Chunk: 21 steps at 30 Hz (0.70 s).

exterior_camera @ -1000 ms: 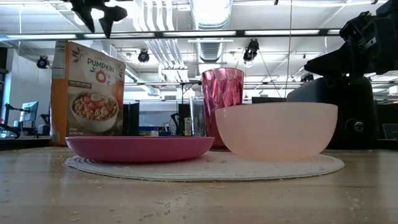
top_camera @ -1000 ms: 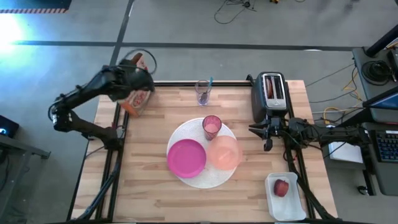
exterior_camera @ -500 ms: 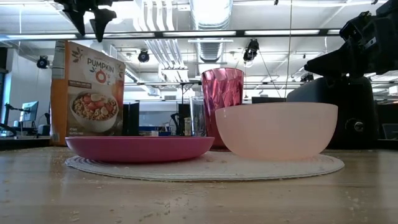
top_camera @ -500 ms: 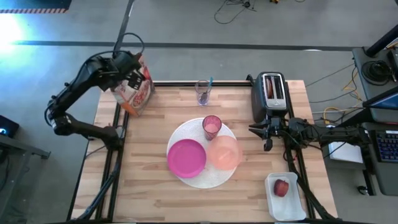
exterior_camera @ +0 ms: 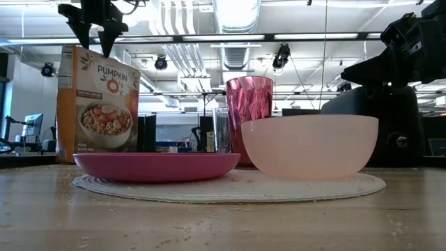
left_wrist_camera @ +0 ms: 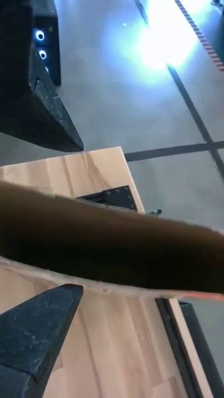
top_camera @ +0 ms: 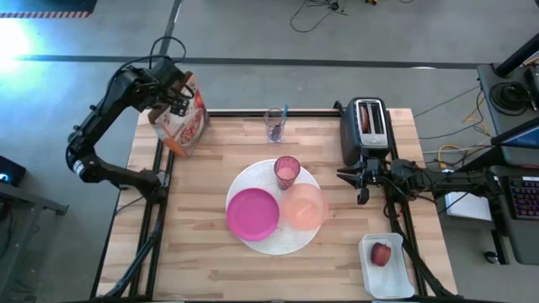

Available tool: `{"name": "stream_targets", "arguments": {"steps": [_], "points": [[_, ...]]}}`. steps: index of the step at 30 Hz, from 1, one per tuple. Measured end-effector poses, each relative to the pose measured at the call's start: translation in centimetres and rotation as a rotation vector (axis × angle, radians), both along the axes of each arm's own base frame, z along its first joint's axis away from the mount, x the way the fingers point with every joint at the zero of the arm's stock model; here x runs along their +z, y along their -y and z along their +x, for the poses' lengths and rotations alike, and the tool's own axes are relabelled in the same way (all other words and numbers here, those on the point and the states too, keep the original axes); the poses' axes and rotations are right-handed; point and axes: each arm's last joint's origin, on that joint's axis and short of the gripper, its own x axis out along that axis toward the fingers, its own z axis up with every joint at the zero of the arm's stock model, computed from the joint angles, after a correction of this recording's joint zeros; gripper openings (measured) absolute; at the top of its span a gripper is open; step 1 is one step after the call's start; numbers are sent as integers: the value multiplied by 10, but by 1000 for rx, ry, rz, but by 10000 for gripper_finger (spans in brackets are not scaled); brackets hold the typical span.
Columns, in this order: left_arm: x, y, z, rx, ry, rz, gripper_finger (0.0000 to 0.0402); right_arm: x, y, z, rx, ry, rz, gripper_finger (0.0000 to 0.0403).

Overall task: Arrange a breakfast setting
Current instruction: Pour the cereal from the cereal box into the orange bowl

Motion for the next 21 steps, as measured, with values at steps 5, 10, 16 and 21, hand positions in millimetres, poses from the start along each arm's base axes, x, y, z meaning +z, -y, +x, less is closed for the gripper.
{"name": "stream_targets", "arguments": {"steps": [5,10,16,21], "points": [[-8,-5,4,5,-21,-27,347,0,0,0,0,-1,0,68],[-22,-10,8,35,-46,-67,347,0,0,0,0,-1,0,68],[-44,-12,10,62,-71,-138,347,0,0,0,0,0,0,68],[-54,-12,10,57,-91,-177,323,0,0,0,0,0,0,68]]}}
